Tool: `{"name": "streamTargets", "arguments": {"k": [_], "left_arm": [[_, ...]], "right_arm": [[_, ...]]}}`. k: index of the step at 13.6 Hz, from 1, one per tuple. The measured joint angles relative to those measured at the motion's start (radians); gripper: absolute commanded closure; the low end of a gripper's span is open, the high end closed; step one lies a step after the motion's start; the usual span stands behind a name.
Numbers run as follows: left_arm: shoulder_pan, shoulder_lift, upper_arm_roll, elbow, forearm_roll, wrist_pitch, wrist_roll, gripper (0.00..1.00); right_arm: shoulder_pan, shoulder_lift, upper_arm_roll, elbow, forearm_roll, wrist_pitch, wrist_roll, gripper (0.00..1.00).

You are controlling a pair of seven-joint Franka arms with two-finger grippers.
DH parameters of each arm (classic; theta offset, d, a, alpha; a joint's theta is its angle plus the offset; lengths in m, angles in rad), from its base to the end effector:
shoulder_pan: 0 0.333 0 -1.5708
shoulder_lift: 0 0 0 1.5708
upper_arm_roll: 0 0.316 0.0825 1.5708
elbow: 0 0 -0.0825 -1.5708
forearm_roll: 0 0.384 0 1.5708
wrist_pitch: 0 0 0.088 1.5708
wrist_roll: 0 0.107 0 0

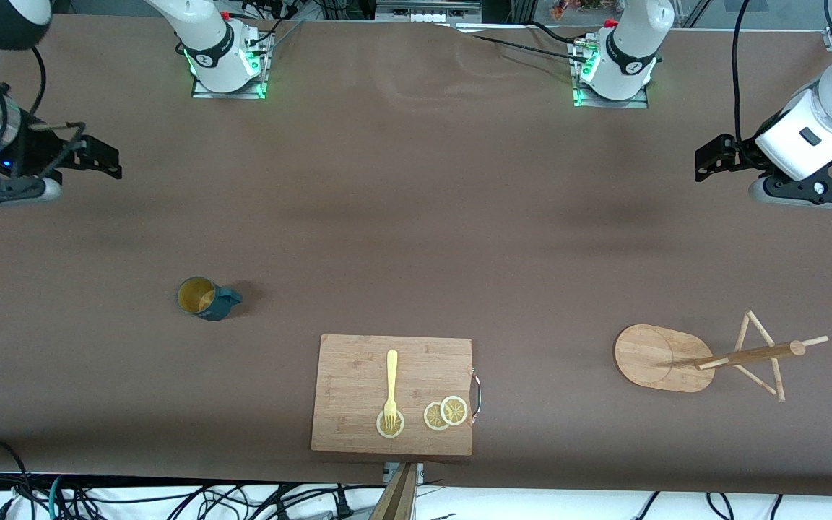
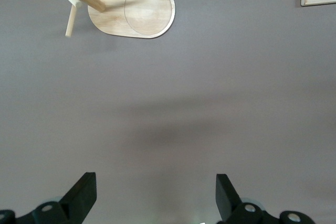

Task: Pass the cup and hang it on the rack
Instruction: 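Reach the right gripper down to the teal mug rim and grasp it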

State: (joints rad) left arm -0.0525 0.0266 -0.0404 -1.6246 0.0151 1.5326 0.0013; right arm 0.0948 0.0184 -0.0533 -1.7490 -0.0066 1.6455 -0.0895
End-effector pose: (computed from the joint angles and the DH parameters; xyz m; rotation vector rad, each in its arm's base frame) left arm 0.5528 -0.0495 0.5814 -3.1133 0.1473 0.1838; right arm 0.5549 0.0226 0.5364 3.1244 0.2063 -0.1913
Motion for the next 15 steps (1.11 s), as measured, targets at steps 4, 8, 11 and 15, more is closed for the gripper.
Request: {"name": "streamTargets", "arguments": {"k": [4,8,11,15], "left_arm": [[0.000,0.011,-0.002,0.024,0.000,0.000,0.000,0.00],[0.000,0.011,-0.008,0.028,0.000,0.000,0.000,0.00],[-0.001,0.012,-0.012,0.029,0.000,0.000,0.000,0.00],[-0.004,0.012,-0.016,0.030,0.000,0.000,0.000,0.00]], "right_arm": [[-0.003,0.057,-0.005,-0.153,0.000,0.213,-0.004,0.01],[-0.004,0.212,-0.005,-0.183,0.000,0.410,-0.004,0.02],[-0.012,0.317,-0.006,-0.174,0.000,0.548,-0.004,0.03],[-0.018,0.395,-0.006,-0.090,0.000,0.570,-0.005,0.05]]}}
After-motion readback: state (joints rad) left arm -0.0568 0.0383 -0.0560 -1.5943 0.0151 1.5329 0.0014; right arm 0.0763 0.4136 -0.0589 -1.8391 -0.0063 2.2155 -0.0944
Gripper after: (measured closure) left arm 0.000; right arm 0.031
